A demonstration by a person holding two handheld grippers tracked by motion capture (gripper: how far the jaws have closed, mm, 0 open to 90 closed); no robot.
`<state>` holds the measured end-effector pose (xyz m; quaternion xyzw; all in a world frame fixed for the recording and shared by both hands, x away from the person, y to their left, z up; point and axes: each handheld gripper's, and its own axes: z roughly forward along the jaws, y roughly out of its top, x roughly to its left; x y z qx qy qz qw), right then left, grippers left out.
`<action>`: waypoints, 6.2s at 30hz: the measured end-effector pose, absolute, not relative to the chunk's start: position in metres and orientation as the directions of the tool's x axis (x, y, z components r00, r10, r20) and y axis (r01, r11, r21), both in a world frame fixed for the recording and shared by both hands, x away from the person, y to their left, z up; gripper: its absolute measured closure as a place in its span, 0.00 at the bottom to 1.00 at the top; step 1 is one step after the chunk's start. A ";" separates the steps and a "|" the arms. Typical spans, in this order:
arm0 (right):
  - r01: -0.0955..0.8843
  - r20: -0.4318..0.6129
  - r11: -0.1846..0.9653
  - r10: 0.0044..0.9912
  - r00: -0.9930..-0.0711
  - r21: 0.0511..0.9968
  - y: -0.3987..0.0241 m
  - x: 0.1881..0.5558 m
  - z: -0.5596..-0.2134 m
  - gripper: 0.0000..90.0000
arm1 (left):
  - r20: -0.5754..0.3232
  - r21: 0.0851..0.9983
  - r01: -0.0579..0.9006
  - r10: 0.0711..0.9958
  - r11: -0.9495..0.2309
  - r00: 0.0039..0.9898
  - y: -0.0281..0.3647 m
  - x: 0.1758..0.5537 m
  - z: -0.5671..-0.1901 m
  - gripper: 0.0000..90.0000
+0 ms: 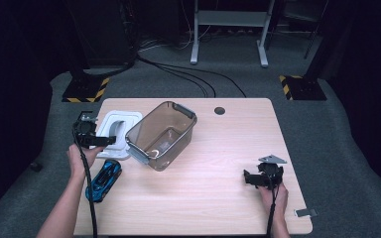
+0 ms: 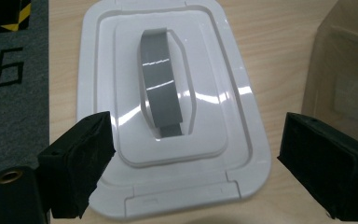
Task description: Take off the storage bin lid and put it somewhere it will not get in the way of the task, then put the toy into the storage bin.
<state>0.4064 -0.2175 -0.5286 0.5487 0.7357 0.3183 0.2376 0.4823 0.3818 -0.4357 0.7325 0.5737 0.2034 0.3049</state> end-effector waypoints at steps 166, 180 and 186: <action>0.655 0.001 0.195 0.958 -0.286 0.730 -0.217 0.406 -0.529 0.07 | 0.056 0.787 0.576 0.955 -0.223 0.293 0.348 0.498 -0.339 0.28; 0.655 0.000 0.195 0.958 -0.286 0.730 -0.217 0.406 -0.529 0.07 | 0.087 0.820 0.516 0.945 -0.248 0.315 0.329 0.515 -0.313 0.28; 0.655 0.000 0.195 0.958 -0.286 0.730 -0.217 0.406 -0.528 0.07 | 0.098 0.833 0.489 0.939 -0.258 0.329 0.315 0.521 -0.304 0.28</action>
